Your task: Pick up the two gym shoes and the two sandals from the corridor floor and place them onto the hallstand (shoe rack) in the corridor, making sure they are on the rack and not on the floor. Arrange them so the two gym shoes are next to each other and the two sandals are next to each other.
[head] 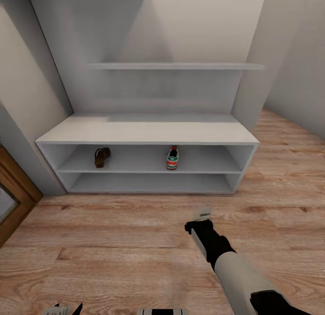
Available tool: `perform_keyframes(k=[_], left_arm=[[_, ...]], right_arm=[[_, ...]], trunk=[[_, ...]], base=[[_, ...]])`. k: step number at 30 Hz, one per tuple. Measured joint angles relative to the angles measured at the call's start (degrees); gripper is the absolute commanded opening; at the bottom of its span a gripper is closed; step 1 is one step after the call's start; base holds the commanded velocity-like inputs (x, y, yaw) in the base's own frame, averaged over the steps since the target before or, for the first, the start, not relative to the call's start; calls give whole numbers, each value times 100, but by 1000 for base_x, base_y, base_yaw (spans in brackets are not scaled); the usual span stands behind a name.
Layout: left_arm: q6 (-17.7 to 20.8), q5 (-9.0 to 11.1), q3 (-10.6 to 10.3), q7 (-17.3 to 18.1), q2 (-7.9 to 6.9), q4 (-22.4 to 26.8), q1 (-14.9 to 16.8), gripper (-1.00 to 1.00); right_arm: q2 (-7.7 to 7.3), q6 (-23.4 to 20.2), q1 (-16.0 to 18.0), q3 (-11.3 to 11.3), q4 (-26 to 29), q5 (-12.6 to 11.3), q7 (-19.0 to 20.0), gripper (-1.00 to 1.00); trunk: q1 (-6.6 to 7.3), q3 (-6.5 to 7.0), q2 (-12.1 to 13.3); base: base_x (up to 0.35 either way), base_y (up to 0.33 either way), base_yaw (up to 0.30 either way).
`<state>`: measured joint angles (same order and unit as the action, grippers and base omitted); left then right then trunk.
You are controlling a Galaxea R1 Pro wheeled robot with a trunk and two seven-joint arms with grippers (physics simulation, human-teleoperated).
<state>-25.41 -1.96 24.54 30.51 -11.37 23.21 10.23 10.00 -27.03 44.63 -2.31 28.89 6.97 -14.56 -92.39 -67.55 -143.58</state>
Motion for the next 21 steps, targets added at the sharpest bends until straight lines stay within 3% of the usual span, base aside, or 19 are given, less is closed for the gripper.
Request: perform_keyframes(k=[4,14,21], left_arm=[[-9,56,-5,-87,-4,-2,0,100],[-16,117,-13,-162,-8,-3,-1,100],[-21,155,-17,-182,-1,10,-1,100]], right_arm=[[-31,842,-91,9,-589,10,10,100],[-599,2907,-166,7,-2210,40,39,100],[-894,4008,-504,4,-2619,26,64,100]], trunk=[[1,0,0],[1,0,0],[1,0,0]], base=[[-54,-20,0],[-13,-5,0],[-2,-1,0]])
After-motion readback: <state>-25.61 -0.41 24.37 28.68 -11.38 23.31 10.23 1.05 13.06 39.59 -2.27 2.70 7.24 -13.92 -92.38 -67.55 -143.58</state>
